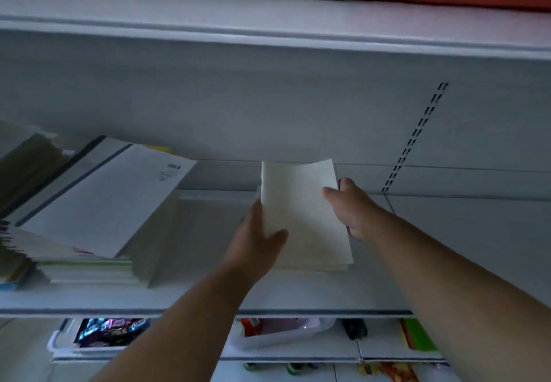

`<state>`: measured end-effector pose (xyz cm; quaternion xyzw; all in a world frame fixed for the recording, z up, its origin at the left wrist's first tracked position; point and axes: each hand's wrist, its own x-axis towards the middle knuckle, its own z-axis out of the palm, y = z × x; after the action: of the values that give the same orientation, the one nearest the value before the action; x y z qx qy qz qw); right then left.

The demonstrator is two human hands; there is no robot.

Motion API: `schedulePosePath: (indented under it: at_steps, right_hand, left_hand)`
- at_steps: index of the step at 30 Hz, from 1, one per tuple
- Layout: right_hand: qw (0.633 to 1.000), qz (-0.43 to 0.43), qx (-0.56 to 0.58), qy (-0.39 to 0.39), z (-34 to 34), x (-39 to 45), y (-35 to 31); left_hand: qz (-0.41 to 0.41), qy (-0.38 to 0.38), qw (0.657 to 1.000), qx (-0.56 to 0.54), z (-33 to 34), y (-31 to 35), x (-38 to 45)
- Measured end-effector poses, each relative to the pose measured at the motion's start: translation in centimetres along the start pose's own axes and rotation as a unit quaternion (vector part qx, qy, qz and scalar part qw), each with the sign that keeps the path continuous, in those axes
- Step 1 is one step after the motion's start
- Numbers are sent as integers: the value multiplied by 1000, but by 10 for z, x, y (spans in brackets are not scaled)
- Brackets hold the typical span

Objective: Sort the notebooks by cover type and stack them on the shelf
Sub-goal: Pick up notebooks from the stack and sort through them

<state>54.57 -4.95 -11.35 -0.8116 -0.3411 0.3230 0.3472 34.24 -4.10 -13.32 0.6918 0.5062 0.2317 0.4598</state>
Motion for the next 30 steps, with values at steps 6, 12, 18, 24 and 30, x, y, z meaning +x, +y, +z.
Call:
schedulePosePath:
  at_steps: [6,12,18,24,30]
  right_hand:
    - [991,-13,-120,53,29,43,15]
    - [978,-34,-193,67,40,42,26]
    - [983,-29,-181,3,40,36,36]
    - [963,-50,-263,9,45,22,37]
    - [950,-92,-297,14,42,0,29]
  left_hand:
    - [-35,64,986,151,24,-16,5]
    - [-13,52,974,220,22,-28,2]
    - [-17,22,964,265,8,-37,-1]
    - [-14,40,961,273,19,-41,1]
    - [-13,57,968,243,20,-39,-5]
